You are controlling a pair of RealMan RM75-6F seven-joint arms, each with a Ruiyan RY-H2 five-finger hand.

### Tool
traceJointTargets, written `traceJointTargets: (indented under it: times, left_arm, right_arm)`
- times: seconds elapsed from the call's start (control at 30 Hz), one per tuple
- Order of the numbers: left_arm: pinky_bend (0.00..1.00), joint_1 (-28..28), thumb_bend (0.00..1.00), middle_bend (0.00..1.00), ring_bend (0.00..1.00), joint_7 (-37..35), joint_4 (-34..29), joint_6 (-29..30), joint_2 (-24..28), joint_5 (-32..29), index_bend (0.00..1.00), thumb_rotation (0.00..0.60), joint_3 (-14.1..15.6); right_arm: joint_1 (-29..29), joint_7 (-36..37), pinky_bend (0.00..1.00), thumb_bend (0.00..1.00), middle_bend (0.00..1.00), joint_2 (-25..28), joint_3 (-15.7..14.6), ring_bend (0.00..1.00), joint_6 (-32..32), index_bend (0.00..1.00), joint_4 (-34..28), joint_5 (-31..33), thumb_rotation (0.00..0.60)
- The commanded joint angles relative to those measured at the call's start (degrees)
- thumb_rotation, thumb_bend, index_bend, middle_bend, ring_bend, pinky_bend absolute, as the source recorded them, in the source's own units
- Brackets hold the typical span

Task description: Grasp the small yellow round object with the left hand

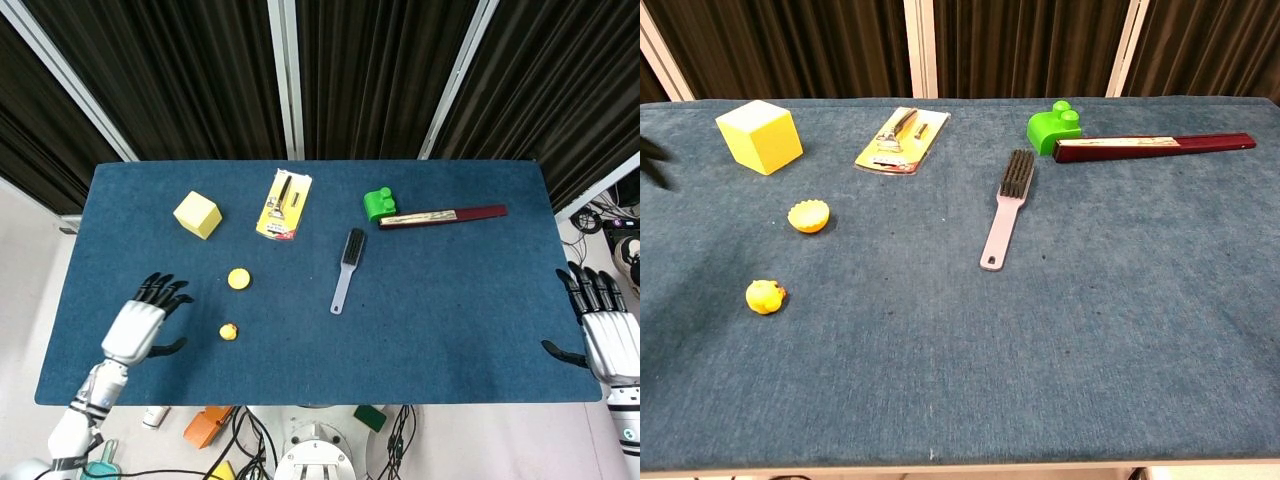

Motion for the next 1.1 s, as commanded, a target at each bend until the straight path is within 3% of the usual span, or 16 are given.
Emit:
traceJointTargets:
  times: [0.03, 0.3, 0.7, 1.1]
  left_arm:
    - [0.00, -5.23, 0.22, 0.14, 0.07, 2.21, 3.90, -6.56, -4.97, -0.70, 0.30, 0.600, -1.62]
    - [0.00, -8.24, 0.23, 0.14, 0.06, 5.67, 6.98, -12.34, -9.25, -5.25, 0.33, 0.600, -1.72]
    - [0.00, -7.55, 0.23, 0.14, 0.05, 8.17, 5.42, -11.40, -8.77, -7.06, 0.37, 0.600, 0.31]
    - [0.00, -8.65, 0.38, 0.14, 0.06, 5.20, 7.68, -11.23, -10.71, -6.54, 0.53, 0.600, 0.60]
  right_arm:
    - [-0.24, 0.09, 0.03, 0.14, 0.02, 0.02, -0.03, 0.00, 0.21, 0.00, 0.08, 0.26, 0.600]
    - [-0.65, 0.53, 0.03, 0.14, 0.02, -0.21, -0.02, 0.00, 0.38, 0.00, 0.58, 0.88, 0.600]
    - [-0.26, 0.45, 0.03, 0.14, 0.02, -0.53, 0.10, 0.00, -0.46, 0.00, 0.80, 1.15, 0.600]
    - [-0.24, 0.74, 0.03, 0.14, 0.02, -0.55, 0.19, 0.00, -0.71, 0.00, 1.02, 1.49, 0.600]
